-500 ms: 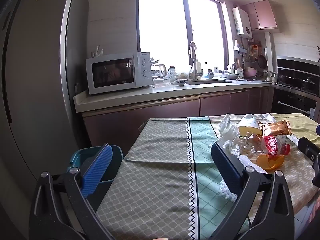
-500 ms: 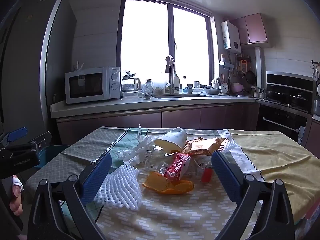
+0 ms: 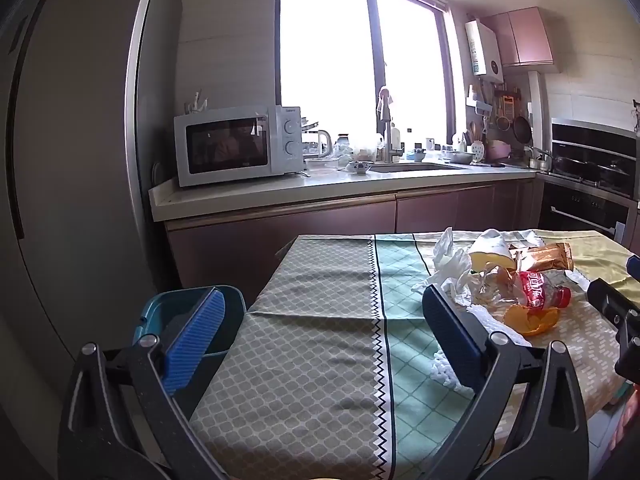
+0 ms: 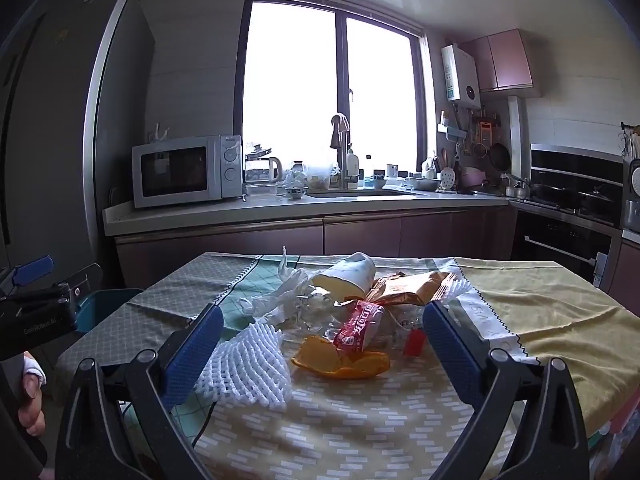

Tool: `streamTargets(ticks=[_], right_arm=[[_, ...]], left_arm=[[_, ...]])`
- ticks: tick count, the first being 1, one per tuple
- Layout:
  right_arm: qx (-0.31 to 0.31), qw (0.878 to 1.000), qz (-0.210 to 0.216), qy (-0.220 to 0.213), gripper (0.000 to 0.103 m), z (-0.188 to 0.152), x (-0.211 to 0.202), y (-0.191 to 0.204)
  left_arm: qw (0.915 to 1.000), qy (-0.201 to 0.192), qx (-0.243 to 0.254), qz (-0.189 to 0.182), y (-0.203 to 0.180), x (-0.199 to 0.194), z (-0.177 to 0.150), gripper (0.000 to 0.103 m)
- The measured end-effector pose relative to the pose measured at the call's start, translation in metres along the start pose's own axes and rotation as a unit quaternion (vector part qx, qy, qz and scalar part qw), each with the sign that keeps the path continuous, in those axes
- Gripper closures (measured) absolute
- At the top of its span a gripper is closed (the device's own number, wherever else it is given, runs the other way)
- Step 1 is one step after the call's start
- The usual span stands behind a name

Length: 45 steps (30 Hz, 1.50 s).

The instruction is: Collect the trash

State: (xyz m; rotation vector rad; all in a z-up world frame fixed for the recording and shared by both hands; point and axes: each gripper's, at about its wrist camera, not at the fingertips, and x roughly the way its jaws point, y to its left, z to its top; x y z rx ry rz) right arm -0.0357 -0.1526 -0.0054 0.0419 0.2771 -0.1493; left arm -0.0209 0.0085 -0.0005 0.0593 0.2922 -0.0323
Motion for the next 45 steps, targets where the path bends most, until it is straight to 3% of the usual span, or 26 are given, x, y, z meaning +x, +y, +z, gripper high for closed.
streamTargets(ticks=[45], right_arm=[[0.007,1.000,0.005,-0.010,0.006,-0.0027,-0.0083,-0.0018]], left_arm=[[1.0000,0.003,-0.001,-0.001,0.0019,-0.0100,-0.0007,0.006]])
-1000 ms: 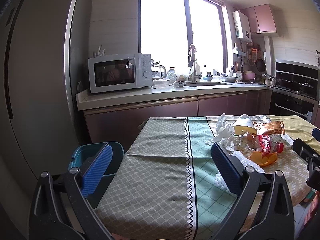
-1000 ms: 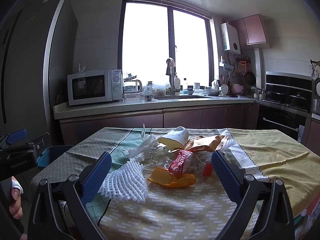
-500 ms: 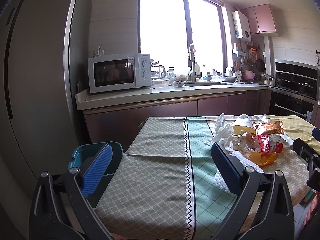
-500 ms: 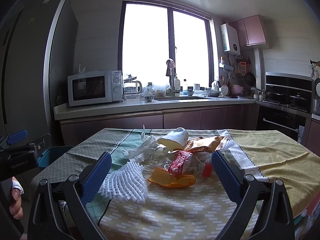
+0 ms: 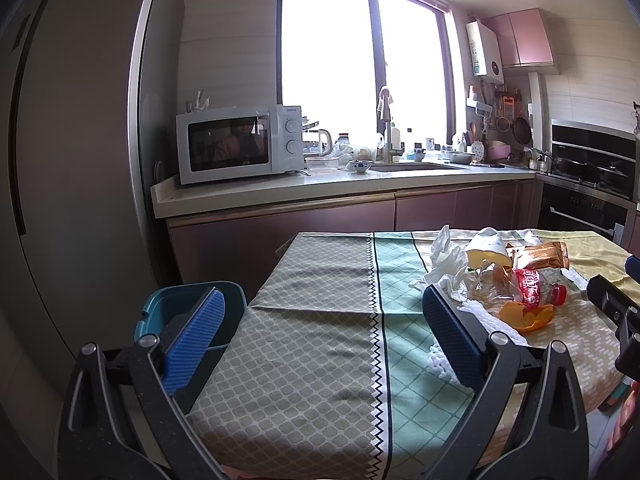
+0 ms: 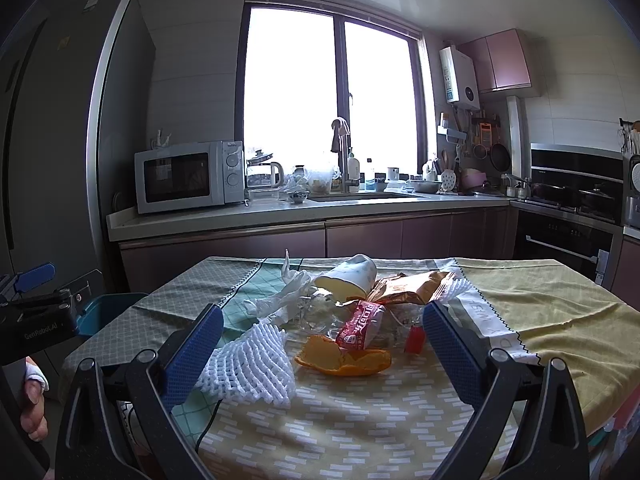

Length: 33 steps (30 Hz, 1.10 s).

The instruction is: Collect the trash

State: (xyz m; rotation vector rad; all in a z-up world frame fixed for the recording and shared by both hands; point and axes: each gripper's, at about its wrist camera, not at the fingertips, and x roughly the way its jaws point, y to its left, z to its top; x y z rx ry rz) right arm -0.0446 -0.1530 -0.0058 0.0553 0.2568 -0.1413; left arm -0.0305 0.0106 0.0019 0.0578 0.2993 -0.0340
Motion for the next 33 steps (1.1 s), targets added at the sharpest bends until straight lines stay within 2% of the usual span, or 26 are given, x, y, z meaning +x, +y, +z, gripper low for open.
streamTargets(ticks=[33], right_arm=[[0.006,1.000,-0.003,-0.010,0.006,-0.0005,-0.0007,-0.0026]], left_arm=[[1.0000,0.002,0.000,-0.002,-0.0027,0.0023,-0.0007,0.006]])
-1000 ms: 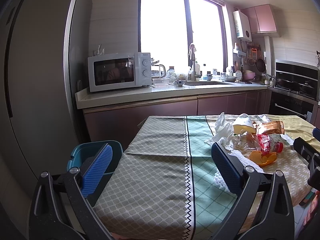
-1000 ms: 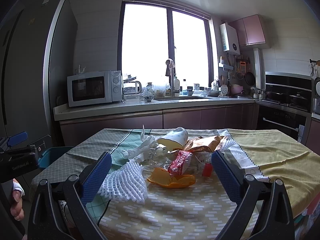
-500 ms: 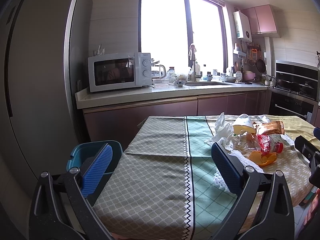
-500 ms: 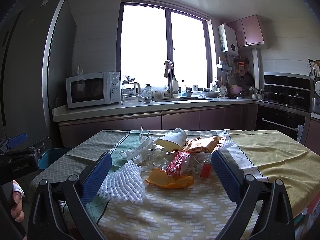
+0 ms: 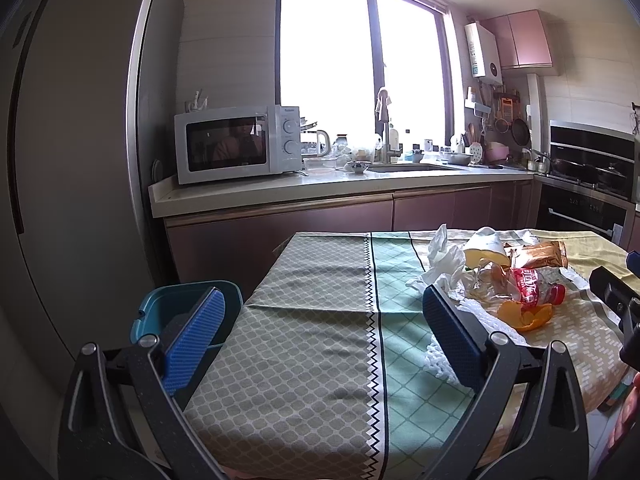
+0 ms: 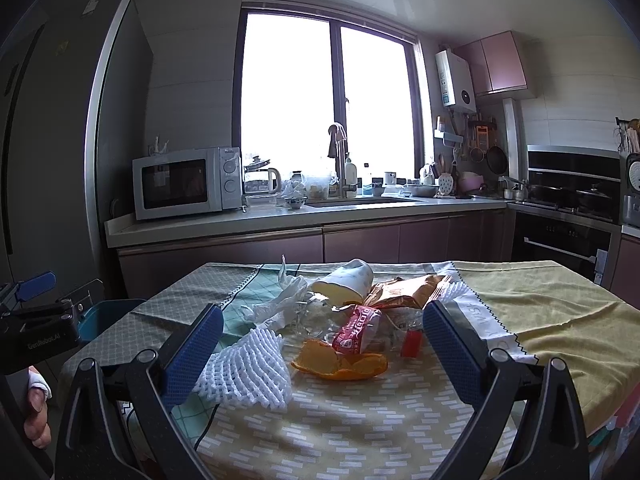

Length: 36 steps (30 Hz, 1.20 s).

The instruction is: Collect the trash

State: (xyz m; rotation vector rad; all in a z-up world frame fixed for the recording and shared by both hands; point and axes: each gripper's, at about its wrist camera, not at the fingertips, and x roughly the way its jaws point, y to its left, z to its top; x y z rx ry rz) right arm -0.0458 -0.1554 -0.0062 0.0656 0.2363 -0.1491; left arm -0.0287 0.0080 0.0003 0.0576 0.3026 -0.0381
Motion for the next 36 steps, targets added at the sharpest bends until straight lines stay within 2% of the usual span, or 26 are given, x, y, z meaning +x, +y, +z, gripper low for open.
streamTargets(ticks=[16,23,28,31,34,36], right_arm=[[0.015,1.000,0.006,0.027,0.006,-0.008,0.021,-0.015],[0.023,0.997,0.007,0.074,0.006,-0.011,0.050,-0.031],[0.041,0.992,0.011,0.117,0.006,-0.015,0.073,-0.048],[0.054,0.987,0.022,0.151,0.006,-0.020,0.089,-0.056],[0.056,0.980,0.036,0.186,0.007,-0.026,0.105,-0.057],[0.062,0.976,0.050,0.202,0.011,-0.031,0.113,-0.057]], left_arm=[[0.9994,0.022,0.017,-0.021,-0.019,0.021,-0.008,0.006],[0.9946,0.065,0.037,-0.071,-0.042,0.049,-0.012,0.006],[0.9844,0.112,0.049,-0.126,-0.061,0.076,-0.019,0.006],[0.9785,0.133,0.065,-0.144,-0.074,0.091,-0.025,0.006],[0.9695,0.161,0.061,-0.175,-0.081,0.105,-0.030,0.009],[0.9609,0.183,0.055,-0.200,-0.084,0.114,-0.033,0.013]])
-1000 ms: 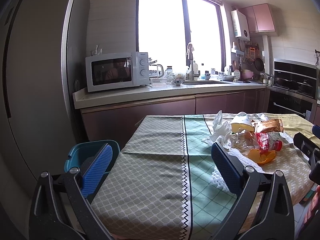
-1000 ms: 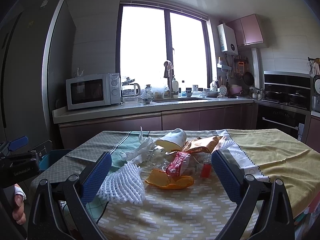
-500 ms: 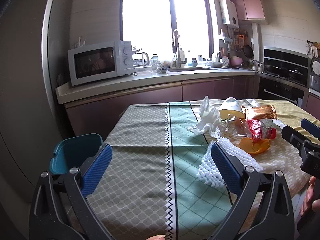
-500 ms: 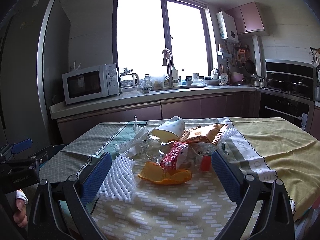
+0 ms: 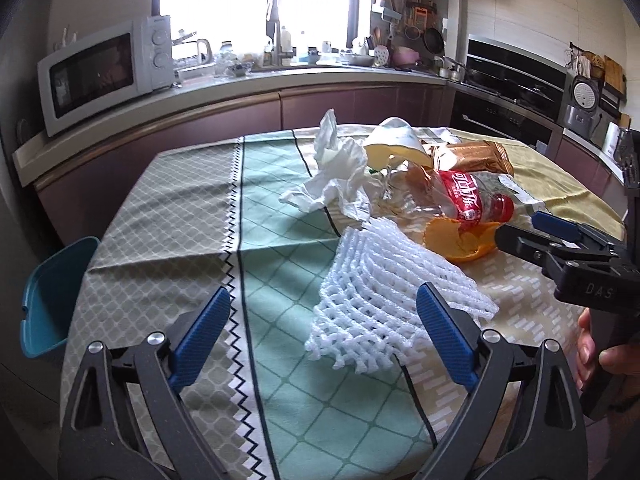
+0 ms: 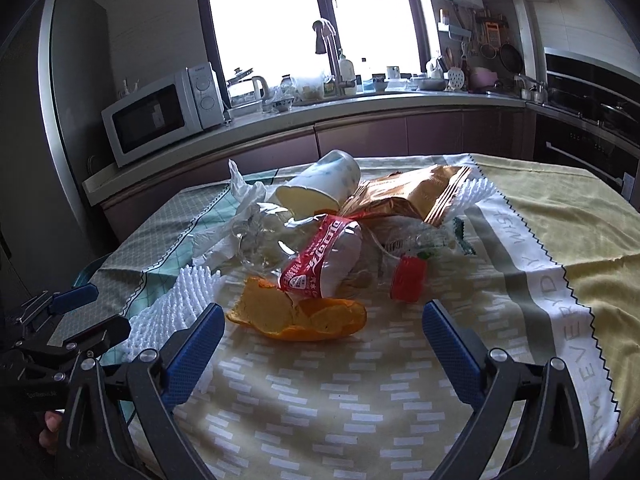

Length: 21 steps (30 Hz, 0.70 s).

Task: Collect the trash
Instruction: 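Grasp the white foam net with the left tool while the right tool grasps the orange peel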

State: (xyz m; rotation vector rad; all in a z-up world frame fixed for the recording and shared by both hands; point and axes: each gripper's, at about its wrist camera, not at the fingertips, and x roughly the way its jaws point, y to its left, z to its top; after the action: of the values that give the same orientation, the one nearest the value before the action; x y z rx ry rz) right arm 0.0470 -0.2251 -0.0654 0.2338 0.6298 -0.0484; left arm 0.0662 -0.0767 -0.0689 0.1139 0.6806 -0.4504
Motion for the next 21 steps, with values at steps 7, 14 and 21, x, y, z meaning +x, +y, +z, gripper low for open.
streamTargets(ticks=[7,14,21], right_arm=[[0.024,0.998,0.030,0.047,0.023,0.002,0.025,-0.007],[0.028,0.996,0.057,0.062,0.059,-0.005,0.027,-0.007],[0.038,0.994,0.092,0.053,0.093,-0.008,0.009,-0.003]], left_arm=[[0.9967,0.059,-0.009,-0.054,-0.001,0.030,-0.001,0.036],[0.9941,0.068,-0.013,-0.083,-0.002,0.030,-0.003,0.071],[0.9925,0.055,-0.037,-0.103,0.007,0.016,-0.003,0.092]])
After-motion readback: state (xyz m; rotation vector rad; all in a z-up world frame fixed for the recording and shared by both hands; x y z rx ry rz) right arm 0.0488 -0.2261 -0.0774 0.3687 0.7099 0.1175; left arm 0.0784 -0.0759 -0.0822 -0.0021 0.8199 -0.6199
